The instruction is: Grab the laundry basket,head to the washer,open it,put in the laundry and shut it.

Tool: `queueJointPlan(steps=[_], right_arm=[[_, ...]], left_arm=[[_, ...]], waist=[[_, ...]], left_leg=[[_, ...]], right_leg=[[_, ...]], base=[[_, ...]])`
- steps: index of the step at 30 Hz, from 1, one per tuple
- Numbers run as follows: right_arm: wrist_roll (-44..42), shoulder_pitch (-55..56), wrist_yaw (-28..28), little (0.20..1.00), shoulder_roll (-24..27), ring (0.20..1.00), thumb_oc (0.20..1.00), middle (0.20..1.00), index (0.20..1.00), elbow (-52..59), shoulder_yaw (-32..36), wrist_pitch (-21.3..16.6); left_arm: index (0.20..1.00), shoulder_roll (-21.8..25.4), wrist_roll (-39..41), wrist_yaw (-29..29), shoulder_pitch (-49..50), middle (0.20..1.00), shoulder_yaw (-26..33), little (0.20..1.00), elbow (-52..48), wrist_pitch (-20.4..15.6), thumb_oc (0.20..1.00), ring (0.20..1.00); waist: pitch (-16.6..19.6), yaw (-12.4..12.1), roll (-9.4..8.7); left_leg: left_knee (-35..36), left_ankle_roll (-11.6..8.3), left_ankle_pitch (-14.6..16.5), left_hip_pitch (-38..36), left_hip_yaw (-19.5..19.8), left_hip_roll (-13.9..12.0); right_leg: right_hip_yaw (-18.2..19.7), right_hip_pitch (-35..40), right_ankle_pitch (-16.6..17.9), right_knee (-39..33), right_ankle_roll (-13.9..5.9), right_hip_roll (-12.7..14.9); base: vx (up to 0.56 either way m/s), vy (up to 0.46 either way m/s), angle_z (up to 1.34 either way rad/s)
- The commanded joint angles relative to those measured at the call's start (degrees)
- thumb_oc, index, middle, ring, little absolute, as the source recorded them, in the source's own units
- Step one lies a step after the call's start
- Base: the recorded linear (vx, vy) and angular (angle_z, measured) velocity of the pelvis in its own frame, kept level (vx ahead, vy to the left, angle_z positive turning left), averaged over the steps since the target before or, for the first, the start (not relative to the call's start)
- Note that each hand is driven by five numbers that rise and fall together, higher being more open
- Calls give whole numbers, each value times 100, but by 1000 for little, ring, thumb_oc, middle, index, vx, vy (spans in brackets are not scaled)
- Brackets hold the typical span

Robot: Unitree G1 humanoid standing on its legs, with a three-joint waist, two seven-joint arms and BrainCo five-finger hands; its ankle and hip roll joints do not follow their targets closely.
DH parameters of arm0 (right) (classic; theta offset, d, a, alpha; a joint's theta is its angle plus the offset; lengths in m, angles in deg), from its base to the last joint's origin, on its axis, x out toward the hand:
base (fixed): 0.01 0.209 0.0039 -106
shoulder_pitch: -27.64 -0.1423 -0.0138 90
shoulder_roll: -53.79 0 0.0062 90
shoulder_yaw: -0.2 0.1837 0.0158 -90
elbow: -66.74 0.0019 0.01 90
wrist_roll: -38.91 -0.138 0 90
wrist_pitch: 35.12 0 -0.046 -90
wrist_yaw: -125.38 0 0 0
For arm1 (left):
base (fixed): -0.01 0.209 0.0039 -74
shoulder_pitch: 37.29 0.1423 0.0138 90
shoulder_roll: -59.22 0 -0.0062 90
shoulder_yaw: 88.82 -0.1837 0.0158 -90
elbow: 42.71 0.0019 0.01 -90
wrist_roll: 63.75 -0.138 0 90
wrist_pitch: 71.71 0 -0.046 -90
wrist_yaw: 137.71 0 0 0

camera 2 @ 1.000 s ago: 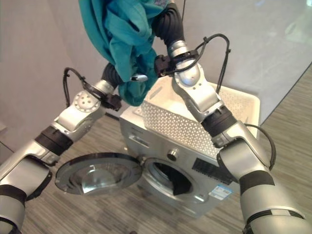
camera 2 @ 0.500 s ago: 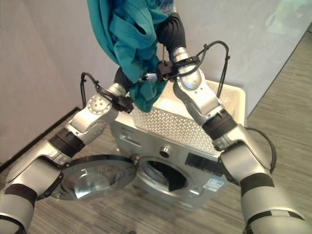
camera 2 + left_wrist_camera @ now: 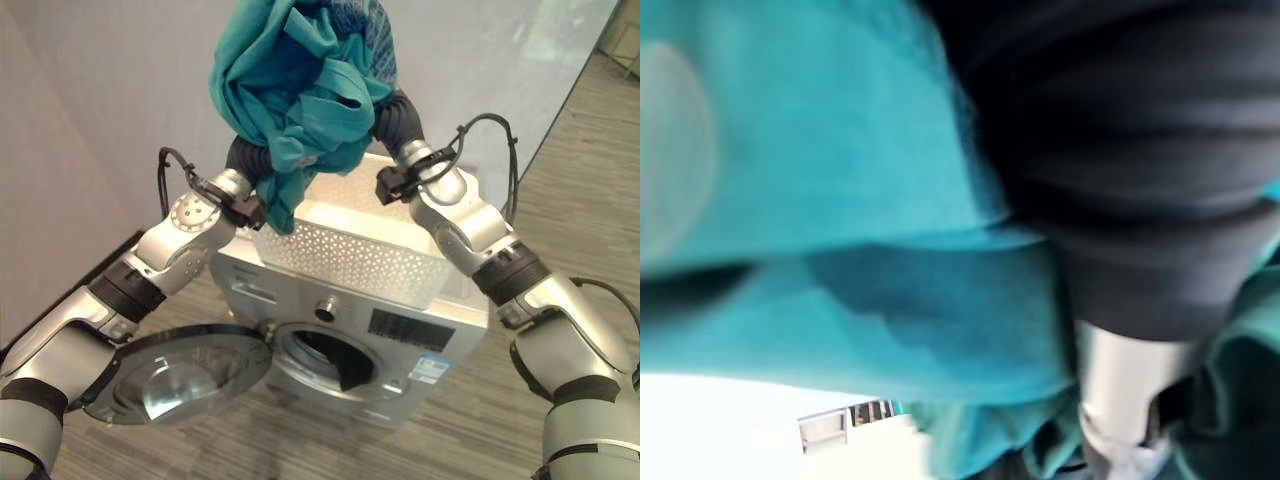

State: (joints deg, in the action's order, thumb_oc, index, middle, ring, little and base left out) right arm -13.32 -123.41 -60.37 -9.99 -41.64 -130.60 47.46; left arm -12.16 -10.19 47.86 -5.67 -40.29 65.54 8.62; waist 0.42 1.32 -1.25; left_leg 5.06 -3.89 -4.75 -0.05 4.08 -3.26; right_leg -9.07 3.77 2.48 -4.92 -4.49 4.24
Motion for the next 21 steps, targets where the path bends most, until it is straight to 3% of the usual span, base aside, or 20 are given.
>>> queueJointPlan(steps=[1,6,7,10,13,14,15,21], right_arm=[[-95,-267,163,200,322,200,200,200,200,-97,-106,-110],[28,-241,385,200,439,200,200,200,200,-69,-349,-50],[39,-252,407,200,448,200,200,200,200,-75,-375,-49],[106,-271,471,200,433,200,200,200,200,-70,-455,-51],[99,-250,560,222,460,222,222,222,222,11,-504,-73],[99,-257,667,755,504,755,755,755,755,88,-563,-94],[100,-256,667,1000,505,1000,1000,1000,1000,88,-563,-94],[239,-214,771,1000,656,1000,1000,1000,1000,237,-623,-130]], left_arm=[[1000,91,140,-118,-520,1000,-19,1000,290,-220,1000,1000],[1000,-71,278,-291,-624,1000,-235,1000,233,-182,1000,1000],[846,-91,306,-313,-639,846,-259,846,247,-188,846,846],[222,-227,398,-380,-648,222,-279,222,270,-173,222,222],[200,-301,386,-391,-680,200,-308,200,227,-197,200,200],[200,-405,410,-401,-684,200,-294,200,247,-211,200,200],[200,-406,410,-402,-684,200,-294,200,248,-211,200,200],[200,-496,494,-454,-633,200,-165,200,314,-230,200,200]], waist=[[235,-97,-156],[253,-77,-166],[257,-80,-170],[257,-81,-173],[241,-84,-177],[229,-87,-185],[229,-88,-184],[212,-74,-183]], left_leg=[[-14,136,434,-273,-83,116],[-7,129,433,-275,-94,100],[-6,128,433,-269,-95,100],[-6,127,435,-259,-86,104],[-6,129,431,-252,-73,115],[-6,130,427,-242,-63,121],[-6,130,427,-242,-63,121],[-6,134,437,-256,-69,132]], right_leg=[[309,-81,-69,-8,-193,137],[298,-90,-58,-8,-205,138],[295,-97,-56,-8,-205,140],[286,-103,-52,-8,-206,146],[280,-117,-40,-8,-209,149],[276,-116,-39,-8,-211,152],[276,-116,-39,-8,-211,152],[296,-108,-32,-8,-216,155]], base=[[0,0,0],[0,0,0],[0,0,0],[0,0,0],[0,0,0],[0,0,0],[0,0,0],[0,0,0]])
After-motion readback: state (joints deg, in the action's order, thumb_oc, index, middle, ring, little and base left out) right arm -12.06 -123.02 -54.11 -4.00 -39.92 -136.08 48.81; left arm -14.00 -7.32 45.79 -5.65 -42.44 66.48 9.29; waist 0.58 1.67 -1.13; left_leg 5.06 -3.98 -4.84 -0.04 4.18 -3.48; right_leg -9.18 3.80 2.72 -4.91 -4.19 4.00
